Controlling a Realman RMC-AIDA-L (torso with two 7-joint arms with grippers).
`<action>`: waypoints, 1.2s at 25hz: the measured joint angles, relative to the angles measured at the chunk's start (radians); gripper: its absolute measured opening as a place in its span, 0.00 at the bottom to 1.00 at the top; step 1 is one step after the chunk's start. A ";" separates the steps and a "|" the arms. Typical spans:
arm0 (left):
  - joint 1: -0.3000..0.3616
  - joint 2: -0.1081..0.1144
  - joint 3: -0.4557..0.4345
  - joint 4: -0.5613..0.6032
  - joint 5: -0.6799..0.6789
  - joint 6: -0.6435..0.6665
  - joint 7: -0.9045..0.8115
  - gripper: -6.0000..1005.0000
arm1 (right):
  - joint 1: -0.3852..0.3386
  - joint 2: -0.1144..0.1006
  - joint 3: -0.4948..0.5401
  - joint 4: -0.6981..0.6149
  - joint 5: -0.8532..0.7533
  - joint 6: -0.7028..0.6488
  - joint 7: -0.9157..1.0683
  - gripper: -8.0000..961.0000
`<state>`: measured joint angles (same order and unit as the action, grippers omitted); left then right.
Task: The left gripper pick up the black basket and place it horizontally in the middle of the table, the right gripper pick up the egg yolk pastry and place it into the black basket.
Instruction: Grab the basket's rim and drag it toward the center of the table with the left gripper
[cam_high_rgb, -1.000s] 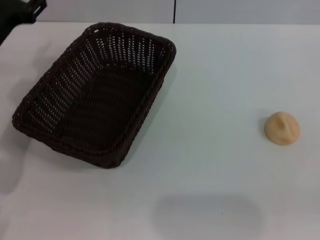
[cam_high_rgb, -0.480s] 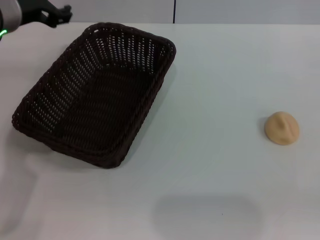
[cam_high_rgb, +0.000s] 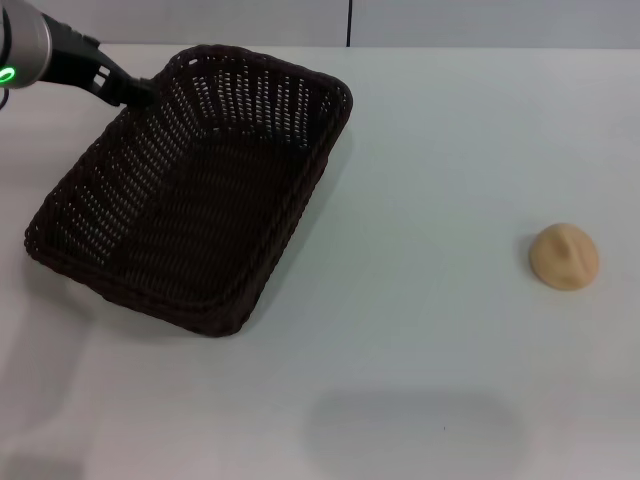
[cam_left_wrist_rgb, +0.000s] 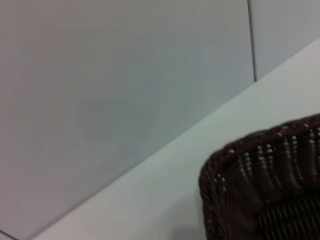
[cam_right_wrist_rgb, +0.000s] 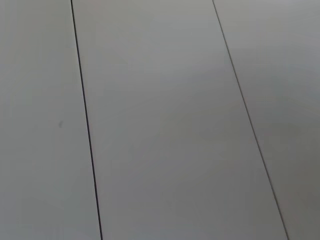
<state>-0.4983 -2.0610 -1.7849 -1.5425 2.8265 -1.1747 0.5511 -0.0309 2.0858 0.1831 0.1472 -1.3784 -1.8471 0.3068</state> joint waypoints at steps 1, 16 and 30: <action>-0.003 0.000 0.000 0.004 0.000 -0.005 -0.003 0.75 | 0.000 0.000 0.000 0.000 0.000 0.001 0.000 0.85; -0.112 0.002 -0.004 0.189 0.060 -0.062 -0.049 0.74 | -0.004 -0.001 -0.013 -0.003 -0.001 0.001 0.000 0.85; -0.145 0.002 -0.005 0.324 0.062 0.020 -0.044 0.68 | -0.006 -0.002 -0.025 -0.005 -0.001 0.004 0.000 0.85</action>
<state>-0.6429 -2.0585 -1.7899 -1.2184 2.8887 -1.1547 0.5076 -0.0368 2.0836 0.1581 0.1420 -1.3790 -1.8436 0.3068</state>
